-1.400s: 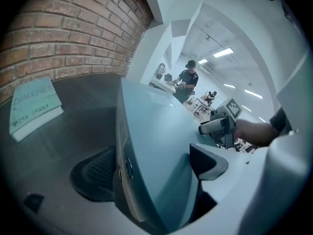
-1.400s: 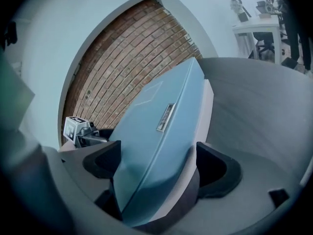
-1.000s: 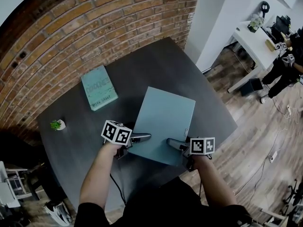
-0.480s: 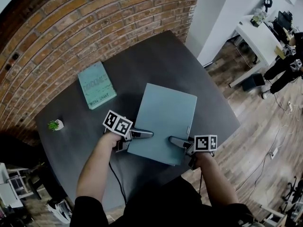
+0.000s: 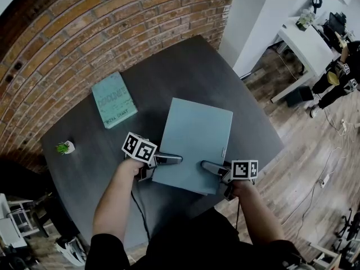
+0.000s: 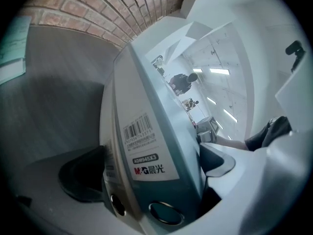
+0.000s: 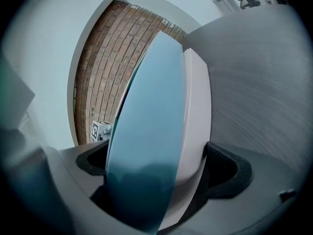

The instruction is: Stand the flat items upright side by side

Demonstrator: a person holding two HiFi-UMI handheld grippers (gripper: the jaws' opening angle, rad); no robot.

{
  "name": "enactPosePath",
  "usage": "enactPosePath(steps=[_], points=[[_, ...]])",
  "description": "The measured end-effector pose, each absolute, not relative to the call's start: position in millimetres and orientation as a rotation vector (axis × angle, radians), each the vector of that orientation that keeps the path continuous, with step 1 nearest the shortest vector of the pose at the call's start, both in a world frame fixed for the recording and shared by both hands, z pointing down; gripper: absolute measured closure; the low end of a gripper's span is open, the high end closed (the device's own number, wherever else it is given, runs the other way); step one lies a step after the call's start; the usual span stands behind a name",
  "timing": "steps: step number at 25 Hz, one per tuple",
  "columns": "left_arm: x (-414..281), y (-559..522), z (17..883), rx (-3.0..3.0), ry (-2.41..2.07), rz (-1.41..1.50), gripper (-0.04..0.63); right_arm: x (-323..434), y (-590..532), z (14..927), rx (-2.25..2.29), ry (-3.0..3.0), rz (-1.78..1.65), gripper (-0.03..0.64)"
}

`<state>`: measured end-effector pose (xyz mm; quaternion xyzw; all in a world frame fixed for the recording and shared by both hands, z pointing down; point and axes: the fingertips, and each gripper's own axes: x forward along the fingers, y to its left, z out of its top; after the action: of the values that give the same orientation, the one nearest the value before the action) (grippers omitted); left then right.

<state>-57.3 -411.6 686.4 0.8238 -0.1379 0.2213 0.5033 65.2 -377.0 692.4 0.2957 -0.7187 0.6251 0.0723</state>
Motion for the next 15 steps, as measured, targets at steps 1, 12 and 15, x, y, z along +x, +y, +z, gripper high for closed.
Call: enactPosePath(steps=[1,12,15], points=[[-57.1,-409.8,686.0,1.989,-0.338,0.534,0.008,65.3,-376.1,691.2,0.888,-2.162,1.857,0.028],[-57.4,-364.6,691.8,1.910,-0.323,0.629,0.008,64.5,-343.2,691.5,0.788,-2.103,1.723,0.029],[-59.6,-362.1,691.7,1.922,-0.311,0.621,0.008,62.0,-336.3,689.4,0.791,-2.095,1.619,0.029]])
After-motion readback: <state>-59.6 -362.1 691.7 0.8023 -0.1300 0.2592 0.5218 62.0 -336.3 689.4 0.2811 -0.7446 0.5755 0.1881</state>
